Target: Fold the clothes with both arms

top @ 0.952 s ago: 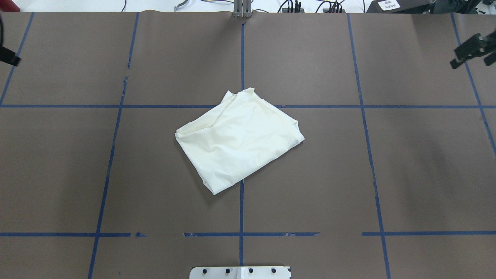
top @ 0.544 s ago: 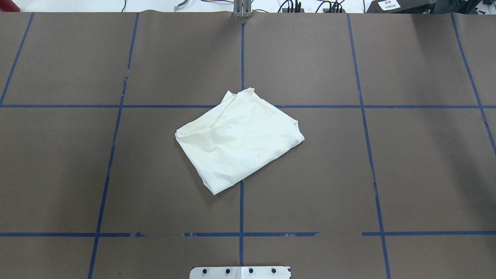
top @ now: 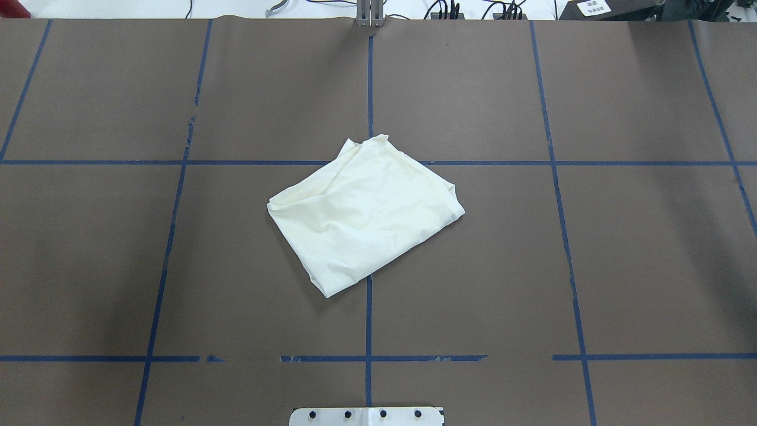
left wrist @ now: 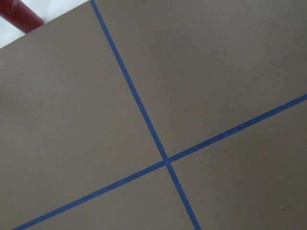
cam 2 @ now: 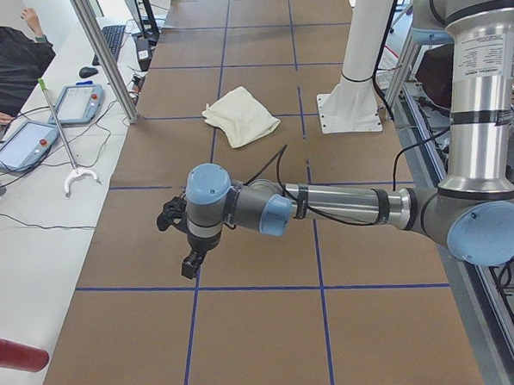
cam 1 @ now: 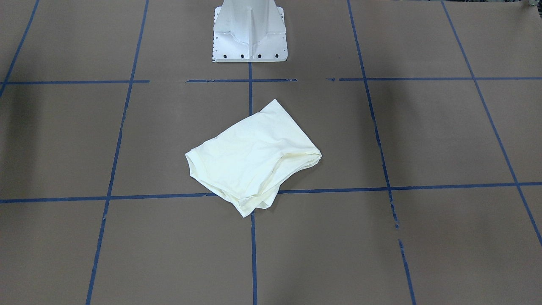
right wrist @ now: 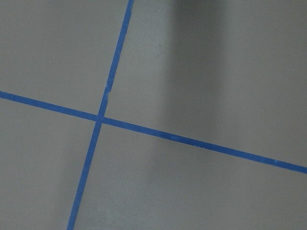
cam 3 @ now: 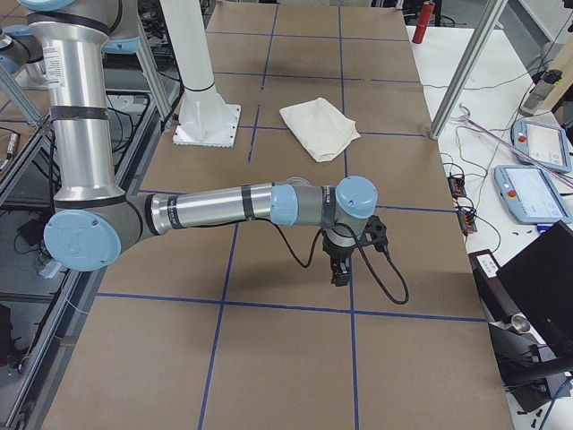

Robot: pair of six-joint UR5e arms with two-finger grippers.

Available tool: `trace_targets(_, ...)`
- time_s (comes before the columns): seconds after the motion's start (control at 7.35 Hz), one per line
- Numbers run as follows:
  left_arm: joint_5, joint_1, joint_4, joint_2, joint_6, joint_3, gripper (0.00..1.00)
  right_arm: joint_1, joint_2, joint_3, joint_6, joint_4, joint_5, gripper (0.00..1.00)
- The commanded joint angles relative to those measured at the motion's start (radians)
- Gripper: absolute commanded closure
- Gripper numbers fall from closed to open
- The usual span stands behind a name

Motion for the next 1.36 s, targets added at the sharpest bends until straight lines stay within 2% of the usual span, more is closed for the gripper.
trace_targets(0.0, 0.000, -0.001, 0.005, 0.012, -0.009, 0.044, 0.00, 0.012, -0.008, -0.003, 0.051, 0.011, -0.005, 0.00)
trace_targets(0.27, -0.003, -0.001, 0.086, 0.003, -0.007, 0.032, 0.00, 0.051, -0.020, -0.021, 0.052, 0.010, -0.002, 0.00)
trace_targets(0.54, -0.003, -0.001, 0.088, 0.009, -0.007, 0.032, 0.00, 0.088, -0.078, -0.024, 0.052, 0.011, 0.022, 0.00)
trace_targets(0.68, -0.004, 0.001, 0.087, 0.009, -0.006, 0.035, 0.00, 0.101, -0.086, -0.023, 0.090, 0.011, 0.051, 0.00)
trace_targets(1.22, -0.012, 0.001, 0.088, 0.009, -0.033, 0.044, 0.00, 0.102, -0.096, -0.030, 0.161, 0.054, 0.055, 0.00)
